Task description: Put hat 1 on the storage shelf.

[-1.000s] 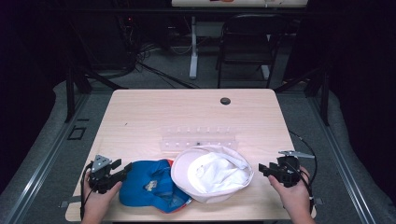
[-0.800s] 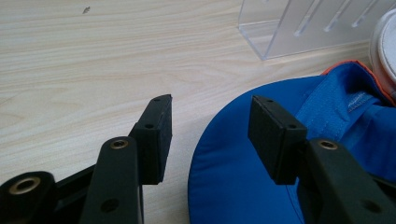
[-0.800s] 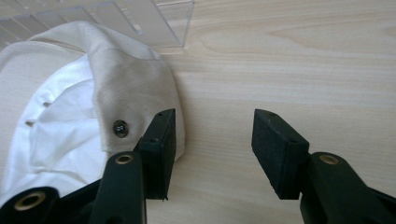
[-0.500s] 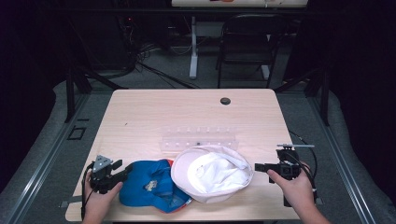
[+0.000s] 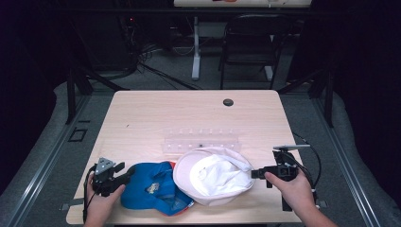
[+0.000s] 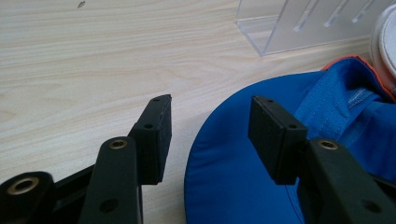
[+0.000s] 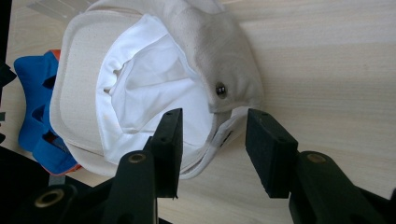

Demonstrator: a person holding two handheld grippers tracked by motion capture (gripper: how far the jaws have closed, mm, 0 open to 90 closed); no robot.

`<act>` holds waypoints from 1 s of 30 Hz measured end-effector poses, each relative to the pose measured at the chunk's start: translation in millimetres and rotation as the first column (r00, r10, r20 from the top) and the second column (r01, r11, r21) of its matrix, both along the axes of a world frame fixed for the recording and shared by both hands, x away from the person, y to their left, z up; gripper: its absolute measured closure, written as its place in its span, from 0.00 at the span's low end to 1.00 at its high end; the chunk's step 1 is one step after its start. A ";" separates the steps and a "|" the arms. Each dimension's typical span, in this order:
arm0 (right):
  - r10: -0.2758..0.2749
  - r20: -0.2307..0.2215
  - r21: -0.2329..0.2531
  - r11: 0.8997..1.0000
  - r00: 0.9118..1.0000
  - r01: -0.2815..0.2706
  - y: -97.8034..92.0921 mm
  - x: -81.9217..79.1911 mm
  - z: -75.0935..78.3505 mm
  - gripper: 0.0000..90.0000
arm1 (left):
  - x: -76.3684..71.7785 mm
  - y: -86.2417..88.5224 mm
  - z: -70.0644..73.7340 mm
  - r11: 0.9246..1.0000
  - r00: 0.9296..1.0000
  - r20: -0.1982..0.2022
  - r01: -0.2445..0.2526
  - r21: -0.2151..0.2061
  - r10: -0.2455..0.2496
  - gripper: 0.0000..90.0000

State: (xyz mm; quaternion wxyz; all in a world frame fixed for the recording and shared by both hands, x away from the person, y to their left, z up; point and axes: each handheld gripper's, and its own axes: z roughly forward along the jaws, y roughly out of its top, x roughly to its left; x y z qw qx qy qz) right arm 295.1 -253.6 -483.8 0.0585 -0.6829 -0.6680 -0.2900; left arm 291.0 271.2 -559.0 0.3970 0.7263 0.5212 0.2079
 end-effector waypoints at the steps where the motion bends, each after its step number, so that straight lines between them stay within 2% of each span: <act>1: -0.003 -0.020 -0.004 1.000 1.000 0.003 3.6 1.1 -2.3 0.65 | 0.1 0.6 0.0 1.000 1.000 -0.003 -0.004 -0.001 0.004 0.55; 4: 0.000 -0.043 -0.023 1.000 0.999 -0.001 7.2 3.3 -5.9 0.67 | 0.2 1.9 0.1 1.000 1.000 -0.005 -0.004 -0.004 0.004 0.55; 5: -0.017 -0.041 -0.021 1.000 0.999 0.016 9.2 4.1 -7.8 0.68 | 0.1 2.3 0.6 1.000 1.000 -0.011 -0.004 -0.003 0.004 0.55; 7: -0.003 -0.070 -0.028 1.000 0.998 0.001 8.1 5.6 -10.3 0.68 | 0.3 2.6 0.3 1.000 1.000 -0.006 -0.006 -0.005 0.006 0.55; 9: -0.028 -0.082 -0.017 0.999 0.996 0.027 8.9 6.8 -12.7 0.69 | 0.5 2.7 0.1 1.000 1.000 -0.002 -0.007 -0.005 0.007 0.55; 13: -0.041 -0.085 -0.018 0.999 0.995 0.040 8.7 8.7 -15.2 0.70 | 0.7 3.0 0.2 1.000 1.000 -0.007 -0.004 -0.003 0.004 0.55; 18: -0.028 -0.093 -0.067 0.998 0.995 0.022 13.7 10.3 -22.6 0.73 | 1.0 2.3 0.0 1.000 1.000 -0.003 -0.005 -0.001 0.005 0.55; 19: -0.011 -0.110 -0.076 0.997 0.994 0.002 13.6 10.6 -22.4 0.74 | 1.1 2.4 -0.1 1.000 1.000 -0.004 -0.006 0.000 0.006 0.55; 20: -0.023 -0.105 -0.073 0.997 0.994 0.016 15.5 10.9 -23.5 0.75 | 1.1 2.5 -0.2 1.000 1.000 -0.005 -0.006 0.001 0.006 0.55; 24: -0.014 -0.147 -0.073 0.997 0.989 0.003 17.4 12.9 -23.0 0.81 | 1.2 2.6 -0.3 1.000 1.000 -0.008 -0.006 0.001 0.006 0.55; 28: -0.002 -0.156 -0.088 0.996 0.988 -0.012 18.5 15.8 -21.7 0.85 | 1.1 2.7 -0.2 1.000 1.000 -0.008 -0.006 0.002 0.006 0.55; 30: -0.013 -0.151 -0.088 0.996 0.988 0.000 19.6 16.8 -21.7 0.86 | 1.1 2.7 -0.1 1.000 1.000 -0.008 -0.006 0.002 0.006 0.55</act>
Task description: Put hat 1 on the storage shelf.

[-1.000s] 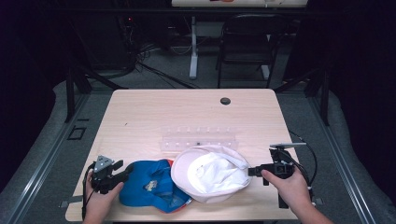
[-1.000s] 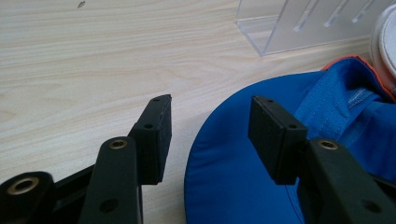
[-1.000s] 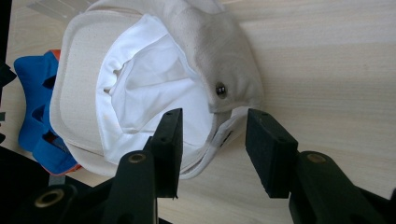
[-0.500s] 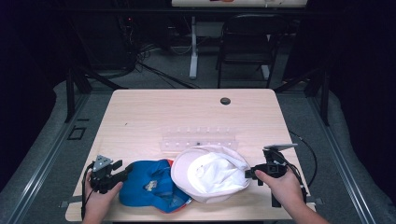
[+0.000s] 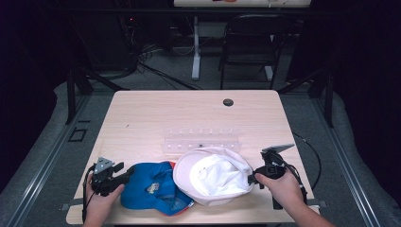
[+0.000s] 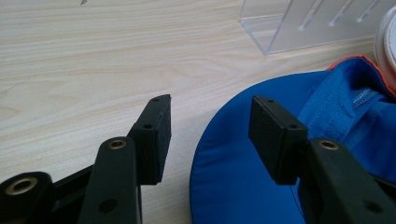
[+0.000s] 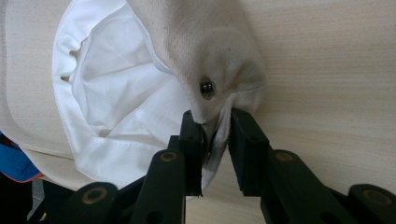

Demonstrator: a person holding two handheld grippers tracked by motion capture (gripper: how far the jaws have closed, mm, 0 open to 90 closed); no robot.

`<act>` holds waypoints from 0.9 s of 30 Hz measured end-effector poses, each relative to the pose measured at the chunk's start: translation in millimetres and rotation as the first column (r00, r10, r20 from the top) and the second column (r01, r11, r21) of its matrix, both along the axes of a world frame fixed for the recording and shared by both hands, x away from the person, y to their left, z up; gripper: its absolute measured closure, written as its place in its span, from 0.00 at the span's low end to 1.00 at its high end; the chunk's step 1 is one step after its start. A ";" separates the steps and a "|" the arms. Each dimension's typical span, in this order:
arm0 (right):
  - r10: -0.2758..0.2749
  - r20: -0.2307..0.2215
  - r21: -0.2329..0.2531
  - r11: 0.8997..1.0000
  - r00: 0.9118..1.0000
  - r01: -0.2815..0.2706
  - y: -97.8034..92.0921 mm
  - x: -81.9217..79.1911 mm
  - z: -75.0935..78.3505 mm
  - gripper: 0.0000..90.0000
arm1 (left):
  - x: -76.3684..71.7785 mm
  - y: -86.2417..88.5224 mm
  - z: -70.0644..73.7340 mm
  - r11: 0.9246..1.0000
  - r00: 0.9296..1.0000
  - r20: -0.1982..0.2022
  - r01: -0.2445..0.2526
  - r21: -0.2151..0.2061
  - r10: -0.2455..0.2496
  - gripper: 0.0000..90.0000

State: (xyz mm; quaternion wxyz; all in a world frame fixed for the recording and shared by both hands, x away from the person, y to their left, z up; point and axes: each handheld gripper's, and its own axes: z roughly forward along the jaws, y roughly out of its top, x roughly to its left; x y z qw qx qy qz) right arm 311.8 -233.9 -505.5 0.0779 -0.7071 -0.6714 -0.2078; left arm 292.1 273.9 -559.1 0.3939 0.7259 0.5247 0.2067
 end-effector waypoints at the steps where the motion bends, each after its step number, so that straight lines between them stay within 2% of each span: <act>1: 0.015 -0.010 -0.009 1.000 1.000 -0.015 -0.7 2.2 1.4 0.88 | 0.1 0.0 -0.2 1.000 1.000 0.000 0.000 0.000 0.000 0.55; 9: 0.018 -0.031 -0.001 1.000 0.999 -0.018 -1.7 9.5 7.4 0.89 | 0.8 0.6 -0.7 1.000 1.000 -0.003 0.002 0.000 -0.002 0.55; 10: 0.013 -0.033 0.016 1.000 0.999 -0.013 -2.1 11.8 9.6 0.89 | 0.8 1.1 -0.6 1.000 1.000 -0.006 0.002 0.001 -0.002 0.55; 11: 0.018 -0.038 0.007 1.000 0.999 -0.018 -2.6 12.9 11.3 0.89 | 0.7 1.5 -0.2 1.000 1.000 -0.011 0.001 0.004 -0.001 0.55; 12: 0.019 -0.038 0.007 1.000 0.999 -0.019 -2.7 14.0 13.1 0.89 | 0.9 1.4 -0.9 1.000 1.000 -0.003 -0.002 -0.001 0.002 0.55; 13: -0.002 -0.027 0.013 1.000 1.000 0.003 -1.0 14.7 14.4 0.89 | 1.1 1.7 -1.1 1.000 1.000 -0.002 -0.002 -0.003 0.002 0.55; 14: 0.016 -0.036 -0.002 1.000 0.999 -0.016 -1.7 16.1 16.8 0.89 | 1.2 2.0 -1.2 1.000 1.000 -0.002 -0.003 -0.005 0.003 0.55; 16: 0.005 -0.026 0.007 1.000 1.000 -0.005 -0.6 17.0 17.8 0.89 | 1.2 2.2 -1.3 1.000 1.000 -0.002 -0.003 -0.005 0.003 0.55; 18: 0.019 -0.033 -0.009 1.000 0.999 -0.019 0.5 19.6 21.6 0.89 | 1.4 2.5 -1.5 1.000 1.000 -0.005 -0.004 -0.005 0.004 0.55; 19: 0.030 -0.044 -0.032 0.999 0.999 -0.031 2.6 22.0 26.0 0.89 | 1.7 2.3 -1.8 1.000 1.000 -0.005 -0.005 -0.005 0.005 0.55; 20: 0.030 -0.044 -0.032 0.999 0.999 -0.031 2.6 22.0 26.0 0.89 | 1.7 2.3 -1.8 1.000 1.000 -0.005 -0.005 -0.005 0.005 0.55; 22: 0.048 -0.049 -0.069 0.996 0.998 -0.051 5.3 25.1 31.5 0.89 | 2.1 2.3 -2.2 1.000 1.000 -0.008 -0.007 -0.003 0.007 0.55; 24: 0.049 -0.056 -0.068 0.996 0.997 -0.053 7.8 27.0 36.1 0.89 | 2.4 2.7 -2.5 1.000 1.000 -0.008 -0.007 -0.001 0.007 0.55; 27: 0.059 -0.056 -0.099 0.993 0.997 -0.065 10.9 29.1 41.4 0.89 | 2.8 3.8 -2.7 1.000 1.000 -0.012 -0.006 -0.001 0.006 0.55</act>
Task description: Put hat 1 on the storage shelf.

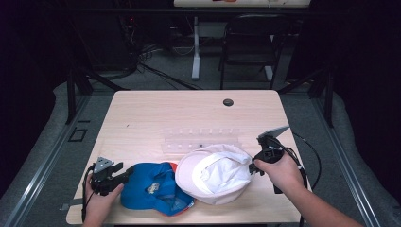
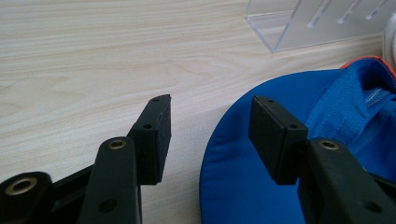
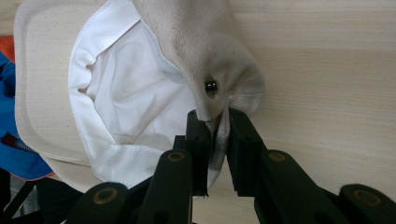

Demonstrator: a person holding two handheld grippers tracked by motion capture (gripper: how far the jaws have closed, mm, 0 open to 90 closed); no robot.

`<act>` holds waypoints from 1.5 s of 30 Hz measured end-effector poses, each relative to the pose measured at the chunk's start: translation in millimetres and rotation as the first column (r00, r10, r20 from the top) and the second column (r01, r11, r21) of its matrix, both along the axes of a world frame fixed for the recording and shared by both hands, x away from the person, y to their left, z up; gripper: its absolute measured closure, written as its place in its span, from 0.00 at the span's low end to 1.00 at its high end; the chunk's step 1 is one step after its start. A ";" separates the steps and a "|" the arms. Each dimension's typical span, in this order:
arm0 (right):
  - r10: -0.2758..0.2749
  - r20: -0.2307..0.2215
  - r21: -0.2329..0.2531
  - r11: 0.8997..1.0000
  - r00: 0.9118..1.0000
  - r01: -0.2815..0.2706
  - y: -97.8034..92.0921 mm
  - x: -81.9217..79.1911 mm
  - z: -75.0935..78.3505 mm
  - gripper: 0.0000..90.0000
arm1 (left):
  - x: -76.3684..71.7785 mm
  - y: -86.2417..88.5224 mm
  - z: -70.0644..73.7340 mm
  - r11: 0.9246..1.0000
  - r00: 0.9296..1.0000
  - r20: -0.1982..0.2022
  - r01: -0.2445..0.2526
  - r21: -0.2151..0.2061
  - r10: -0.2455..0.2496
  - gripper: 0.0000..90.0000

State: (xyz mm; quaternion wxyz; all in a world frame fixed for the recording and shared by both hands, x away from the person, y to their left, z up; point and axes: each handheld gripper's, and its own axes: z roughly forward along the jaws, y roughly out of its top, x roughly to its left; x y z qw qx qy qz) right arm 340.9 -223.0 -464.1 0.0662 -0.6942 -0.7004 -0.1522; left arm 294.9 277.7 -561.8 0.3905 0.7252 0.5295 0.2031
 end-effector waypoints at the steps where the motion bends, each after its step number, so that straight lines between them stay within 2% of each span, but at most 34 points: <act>1: 0.000 0.000 0.000 1.000 1.000 0.000 0.0 0.0 0.0 0.89 | 0.0 0.0 0.0 1.000 1.000 0.000 0.000 0.000 0.000 0.55; 2: -0.005 0.003 -0.010 1.000 1.000 0.005 1.3 0.8 0.9 0.89 | 0.1 0.2 -0.1 1.000 1.000 0.000 -0.002 0.000 0.002 0.55; 3: 0.009 -0.018 -0.020 1.000 1.000 -0.010 1.0 2.7 4.3 0.89 | 0.3 1.1 0.1 1.000 1.000 -0.007 0.001 -0.002 -0.001 0.55; 7: -0.008 -0.005 -0.032 0.999 1.000 0.008 4.4 3.6 7.6 0.89 | 0.4 1.4 -0.3 1.000 1.000 -0.007 -0.003 -0.004 0.003 0.55; 8: 0.009 -0.015 -0.037 0.999 1.000 -0.010 4.0 4.6 10.1 0.89 | 0.6 1.3 -0.5 1.000 1.000 -0.006 -0.003 -0.005 0.003 0.55; 9: -0.001 -0.008 -0.042 0.999 1.000 0.001 6.3 5.6 13.8 0.89 | 0.6 1.6 -0.1 1.000 1.000 -0.017 0.003 -0.003 -0.003 0.55; 15: -0.001 -0.008 -0.048 0.999 1.000 0.000 12.5 10.5 27.0 0.89 | 0.8 1.3 -0.4 1.000 1.000 -0.018 0.003 -0.002 -0.003 0.55; 17: 0.020 -0.020 -0.062 0.998 1.000 -0.022 12.8 11.6 30.7 0.89 | 0.7 1.3 -0.5 1.000 1.000 -0.018 0.002 -0.003 -0.002 0.55; 18: -0.007 0.009 -0.050 0.999 1.000 0.007 16.5 11.6 31.4 0.89 | 0.7 1.3 -0.5 1.000 1.000 -0.018 0.002 -0.004 -0.002 0.55; 20: 0.035 -0.019 -0.068 0.997 0.999 -0.036 18.0 14.1 41.2 0.89 | 0.8 1.7 -0.4 1.000 1.000 -0.024 0.002 -0.001 -0.002 0.55; 21: 0.018 -0.008 -0.058 0.998 1.000 -0.018 20.3 14.4 43.3 0.89 | 1.0 1.7 -0.5 1.000 1.000 -0.025 0.001 -0.002 -0.002 0.55; 24: 0.037 -0.022 -0.070 0.997 0.999 -0.039 22.5 16.2 52.1 0.89 | 1.0 1.7 -0.7 1.000 1.000 -0.026 0.002 -0.001 -0.002 0.55; 27: 0.038 -0.018 -0.070 0.997 0.999 -0.039 24.8 16.7 57.3 0.89 | 1.0 1.7 -0.8 1.000 1.000 -0.026 0.002 -0.004 -0.002 0.55; 28: 0.058 -0.028 -0.081 0.995 0.998 -0.060 25.6 17.3 63.4 0.89 | 1.1 1.2 -1.6 1.000 1.000 -0.015 -0.002 -0.009 0.002 0.55; 31: 0.029 -0.021 -0.058 0.998 0.999 -0.030 28.9 17.1 67.7 0.89 | 1.1 1.3 -1.6 1.000 1.000 -0.015 -0.002 -0.009 0.002 0.55; 32: 0.059 -0.040 -0.057 0.997 0.997 -0.061 28.7 18.0 74.2 0.89 | 1.0 1.6 -1.6 1.000 1.000 -0.017 -0.001 -0.008 0.000 0.55; 33: 0.059 -0.040 -0.057 0.997 0.997 -0.061 28.7 18.0 74.2 0.89 | 1.0 1.6 -1.6 1.000 1.000 -0.017 -0.001 -0.008 0.000 0.55; 35: 0.041 -0.030 -0.019 0.999 0.999 -0.042 30.5 17.8 80.3 0.89 | 1.0 1.4 -1.5 1.000 1.000 -0.016 -0.002 -0.010 0.002 0.55; 38: 0.043 -0.030 0.030 0.999 0.999 -0.042 29.3 18.3 86.3 0.90 | 1.1 1.5 -1.7 1.000 1.000 -0.015 -0.001 -0.012 0.001 0.55; 39: 0.043 -0.030 0.030 0.999 0.999 -0.042 29.3 18.3 86.3 0.90 | 1.1 1.5 -1.7 1.000 1.000 -0.015 -0.001 -0.012 0.001 0.55; 40: 0.064 -0.049 0.057 0.996 0.997 -0.062 26.6 19.1 90.9 0.90 | 1.3 1.5 -1.9 1.000 1.000 -0.015 -0.002 -0.011 0.001 0.55; 41: 0.064 -0.049 0.057 0.996 0.997 -0.062 26.6 19.1 90.9 0.90 | 1.3 1.5 -1.9 1.000 1.000 -0.015 -0.002 -0.011 0.001 0.55; 42: 0.035 -0.034 0.113 0.993 0.999 -0.031 27.0 18.4 92.6 0.90 | 1.2 1.4 -1.8 1.000 1.000 -0.018 -0.002 -0.009 0.001 0.55; 43: 0.035 -0.034 0.113 0.993 0.999 -0.031 27.0 18.4 92.6 0.90 | 1.2 1.4 -1.8 1.000 1.000 -0.018 -0.002 -0.009 0.001 0.55; 44: 0.063 -0.047 0.162 0.985 0.997 -0.055 23.9 18.4 95.5 0.90 | 1.2 1.3 -1.7 1.000 1.000 -0.018 -0.001 -0.008 0.000 0.55; 45: 0.063 -0.047 0.162 0.985 0.997 -0.055 23.9 18.4 95.5 0.90 | 1.1 1.2 -1.7 1.000 1.000 -0.017 -0.001 -0.009 0.001 0.55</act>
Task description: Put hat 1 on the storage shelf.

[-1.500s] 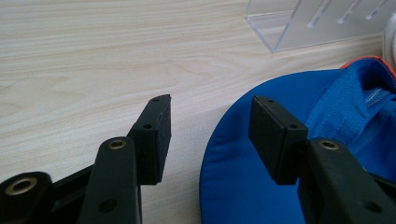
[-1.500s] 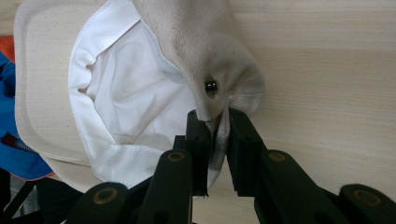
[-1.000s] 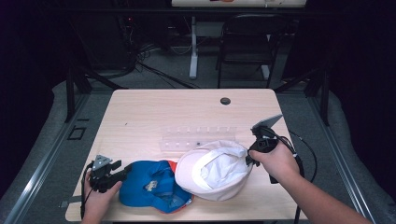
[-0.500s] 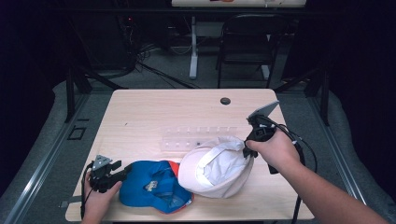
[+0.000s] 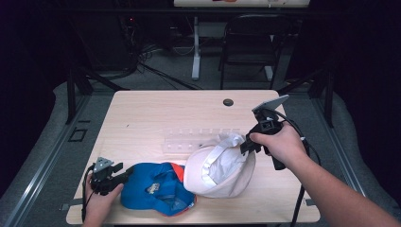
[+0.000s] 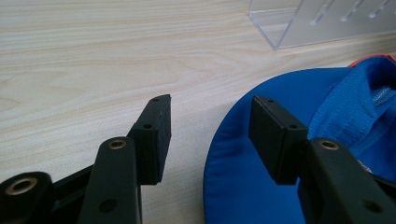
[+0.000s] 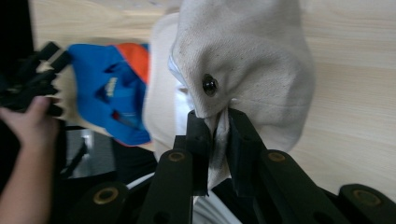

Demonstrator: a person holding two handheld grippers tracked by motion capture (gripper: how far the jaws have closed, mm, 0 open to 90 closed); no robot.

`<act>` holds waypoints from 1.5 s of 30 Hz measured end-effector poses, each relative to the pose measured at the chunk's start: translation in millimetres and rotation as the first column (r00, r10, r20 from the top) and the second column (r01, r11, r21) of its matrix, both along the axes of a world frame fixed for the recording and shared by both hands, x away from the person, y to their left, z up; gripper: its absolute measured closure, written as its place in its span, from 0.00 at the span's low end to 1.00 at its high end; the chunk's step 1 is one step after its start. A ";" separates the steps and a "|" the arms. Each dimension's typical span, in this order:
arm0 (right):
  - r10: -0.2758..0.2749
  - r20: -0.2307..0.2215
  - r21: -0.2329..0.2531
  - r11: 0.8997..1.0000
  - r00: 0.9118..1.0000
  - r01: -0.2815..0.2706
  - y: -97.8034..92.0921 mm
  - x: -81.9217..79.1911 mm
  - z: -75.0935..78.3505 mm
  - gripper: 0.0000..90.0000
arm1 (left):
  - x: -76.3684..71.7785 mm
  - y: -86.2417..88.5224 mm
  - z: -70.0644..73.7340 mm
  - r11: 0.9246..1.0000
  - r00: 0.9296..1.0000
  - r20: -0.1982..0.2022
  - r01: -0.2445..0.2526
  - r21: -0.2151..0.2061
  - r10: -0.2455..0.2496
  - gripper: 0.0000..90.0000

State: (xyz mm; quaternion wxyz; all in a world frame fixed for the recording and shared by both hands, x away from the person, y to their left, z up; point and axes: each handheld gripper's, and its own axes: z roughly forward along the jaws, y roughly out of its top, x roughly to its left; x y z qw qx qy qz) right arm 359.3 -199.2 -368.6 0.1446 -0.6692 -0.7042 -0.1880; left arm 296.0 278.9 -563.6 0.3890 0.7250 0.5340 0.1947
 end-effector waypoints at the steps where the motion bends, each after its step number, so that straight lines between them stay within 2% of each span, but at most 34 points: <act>1: -0.018 0.001 0.066 0.998 1.000 0.018 -0.2 -1.4 0.9 0.90 | -0.3 0.5 0.9 1.000 1.000 -0.009 0.004 0.005 -0.004 0.55; 2: -0.018 0.001 0.066 0.998 1.000 0.018 -0.2 -1.4 0.9 0.90 | -0.3 0.5 0.9 1.000 1.000 -0.009 0.004 0.005 -0.004 0.55; 3: 0.009 -0.009 0.108 0.994 1.000 -0.008 -3.8 -1.8 2.3 0.90 | -0.1 0.2 0.1 1.000 1.000 -0.001 -0.001 0.001 0.001 0.55; 5: -0.036 -0.004 0.165 0.986 0.999 0.036 -2.8 -3.4 2.3 0.90 | 0.0 0.4 0.1 1.000 1.000 -0.002 0.001 0.002 -0.001 0.55; 6: -0.036 -0.004 0.165 0.986 0.999 0.036 -2.8 -3.4 2.3 0.90 | 0.0 0.4 -0.1 1.000 1.000 -0.002 0.001 0.003 -0.001 0.55; 7: -0.020 -0.015 0.217 0.976 1.000 0.022 -6.2 -4.1 3.6 0.90 | 0.1 0.0 -0.2 1.000 1.000 -0.003 -0.001 0.002 0.001 0.55; 11: -0.020 -0.017 0.302 0.953 1.000 0.025 -7.9 -5.1 5.5 0.90 | 0.1 -0.1 0.2 1.000 1.000 -0.006 0.005 0.004 -0.005 0.55; 13: -0.026 -0.015 0.342 0.939 1.000 0.029 -8.3 -5.2 5.5 0.90 | 0.0 -0.2 -0.2 1.000 1.000 -0.003 0.000 0.005 0.000 0.55; 14: -0.026 -0.015 0.342 0.939 1.000 0.029 -8.3 -5.2 5.5 0.90 | 0.0 -0.2 -0.2 1.000 1.000 -0.003 0.000 0.005 0.000 0.55; 15: -0.024 -0.015 0.378 0.925 1.000 0.028 -9.1 -5.4 5.5 0.90 | 0.1 -0.2 -0.9 1.000 1.000 0.004 -0.003 0.002 0.003 0.55; 17: -0.009 -0.017 0.408 0.913 1.000 0.015 -10.8 -5.6 6.0 0.90 | 0.2 -0.1 -0.8 1.000 1.000 0.003 -0.004 0.002 0.004 0.55; 18: -0.009 -0.017 0.408 0.913 1.000 0.015 -10.8 -5.6 6.0 0.90 | 0.2 -0.1 -0.8 1.000 1.000 0.003 -0.004 0.002 0.004 0.55; 19: -0.017 -0.019 0.438 0.899 1.000 0.024 -11.2 -6.3 6.2 0.90 | 0.5 -0.4 -1.0 1.000 1.000 0.003 -0.004 0.001 0.004 0.55; 20: -0.017 -0.019 0.438 0.899 1.000 0.024 -11.2 -6.3 6.2 0.90 | 0.5 -0.4 -1.0 1.000 1.000 0.003 -0.004 0.001 0.004 0.55; 21: -0.026 -0.023 0.469 0.883 0.999 0.034 -11.3 -6.9 6.6 0.90 | 0.3 -0.7 -0.7 1.000 1.000 -0.003 0.000 0.005 0.000 0.55; 22: -0.026 -0.023 0.469 0.883 0.999 0.034 -11.3 -6.9 6.6 0.90 | 0.3 -0.7 -0.7 1.000 1.000 -0.003 0.000 0.005 0.000 0.55; 23: -0.023 -0.027 0.492 0.870 0.999 0.033 -13.0 -6.7 6.4 0.90 | 0.4 -1.6 -1.4 1.000 1.000 0.007 -0.002 0.001 0.002 0.55; 24: -0.037 -0.030 0.501 0.864 0.999 0.047 -13.0 -6.8 6.4 0.90 | 0.4 -1.6 -1.4 1.000 1.000 0.007 -0.002 0.001 0.002 0.55; 28: -0.033 -0.025 0.517 0.855 0.999 0.041 -16.9 -5.8 6.7 0.90 | 0.3 -1.5 -1.3 1.000 1.000 0.002 0.000 0.001 0.000 0.55; 29: -0.034 -0.027 0.526 0.849 0.999 0.043 -18.0 -5.6 7.3 0.90 | 0.4 -1.6 -1.5 1.000 1.000 0.002 0.000 0.000 0.000 0.55; 30: -0.050 -0.024 0.543 0.838 0.998 0.055 -19.4 -5.5 8.9 0.90 | 0.5 -2.1 -1.6 1.000 1.000 0.002 0.001 -0.001 -0.001 0.55; 33: -0.062 -0.018 0.567 0.822 0.998 0.061 -20.3 -4.2 12.7 0.90 | 0.3 -3.5 -1.4 1.000 1.000 0.004 0.009 0.004 -0.009 0.55; 34: -0.062 -0.018 0.567 0.822 0.998 0.061 -20.3 -4.2 12.7 0.90 | 0.3 -3.5 -1.4 1.000 1.000 0.004 0.009 0.004 -0.009 0.55; 35: -0.069 -0.014 0.582 0.811 0.998 0.064 -19.6 -2.5 15.2 0.90 | 0.1 -4.6 -1.4 1.000 1.000 0.006 0.007 0.003 -0.007 0.55; 36: -0.069 -0.014 0.582 0.811 0.998 0.064 -19.6 -2.5 15.2 0.90 | -0.1 -4.9 -1.0 1.000 1.000 0.004 0.013 0.005 -0.013 0.55; 37: -0.077 -0.009 0.598 0.799 0.997 0.067 -17.3 -0.1 17.7 0.90 | -0.4 -5.8 -0.8 1.000 1.000 0.006 0.016 0.006 -0.017 0.55; 38: -0.074 -0.005 0.603 0.795 0.997 0.062 -16.2 1.5 19.2 0.90 | -0.6 -6.2 -0.6 1.000 1.000 0.005 0.016 0.008 -0.016 0.55; 41: -0.087 -0.002 0.629 0.774 0.996 0.069 -12.0 6.8 22.1 0.90 | -0.6 -6.1 -0.7 1.000 1.000 0.004 0.017 0.009 -0.017 0.55; 42: -0.087 -0.002 0.629 0.774 0.996 0.069 -12.0 6.8 22.1 0.90 | -0.6 -6.1 -0.7 1.000 1.000 0.004 0.017 0.009 -0.017 0.55; 43: -0.095 -0.002 0.639 0.766 0.995 0.074 -8.3 10.7 23.4 0.90 | -0.4 -5.7 -0.9 1.000 1.000 0.005 0.016 0.005 -0.016 0.55; 45: -0.098 -0.001 0.648 0.758 0.995 0.075 -4.0 14.5 24.3 0.90 | -0.4 -5.4 -0.9 1.000 1.000 0.005 0.015 0.003 -0.015 0.55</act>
